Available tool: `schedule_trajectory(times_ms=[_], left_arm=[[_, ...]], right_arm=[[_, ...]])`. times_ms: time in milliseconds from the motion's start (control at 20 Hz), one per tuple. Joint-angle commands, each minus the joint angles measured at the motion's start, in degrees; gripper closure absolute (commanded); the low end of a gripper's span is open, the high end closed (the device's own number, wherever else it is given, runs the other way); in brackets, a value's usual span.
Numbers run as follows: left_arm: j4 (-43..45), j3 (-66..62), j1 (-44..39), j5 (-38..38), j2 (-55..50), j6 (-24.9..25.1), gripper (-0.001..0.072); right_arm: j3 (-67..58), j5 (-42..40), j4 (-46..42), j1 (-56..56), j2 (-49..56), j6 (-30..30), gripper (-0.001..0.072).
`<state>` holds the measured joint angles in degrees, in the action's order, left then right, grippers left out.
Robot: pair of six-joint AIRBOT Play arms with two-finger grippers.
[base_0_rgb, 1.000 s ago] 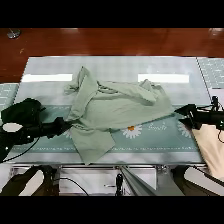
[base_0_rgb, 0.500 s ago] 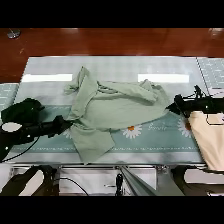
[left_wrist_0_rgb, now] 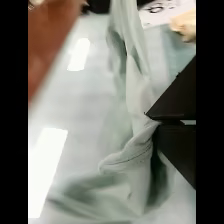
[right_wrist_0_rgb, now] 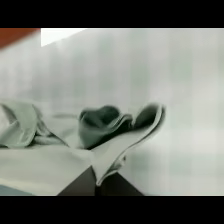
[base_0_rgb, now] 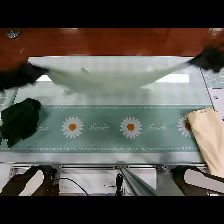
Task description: Fold the shirts.
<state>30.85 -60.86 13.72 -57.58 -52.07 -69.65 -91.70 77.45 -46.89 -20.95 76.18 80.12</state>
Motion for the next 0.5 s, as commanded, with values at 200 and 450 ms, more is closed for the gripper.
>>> schedule_trajectory(times_ms=[200,450], left_arm=[[27.63,-44.0,-0.15,-4.94,3.67,-15.69,0.0689],[40.26,-47.45,-0.15,-10.54,16.76,-17.68,0.0689]], right_arm=[[-25.33,9.07,-16.17,0.07,-21.35,6.75,0.0694],[-24.72,14.53,-24.76,0.07,-37.38,10.73,0.0694]])
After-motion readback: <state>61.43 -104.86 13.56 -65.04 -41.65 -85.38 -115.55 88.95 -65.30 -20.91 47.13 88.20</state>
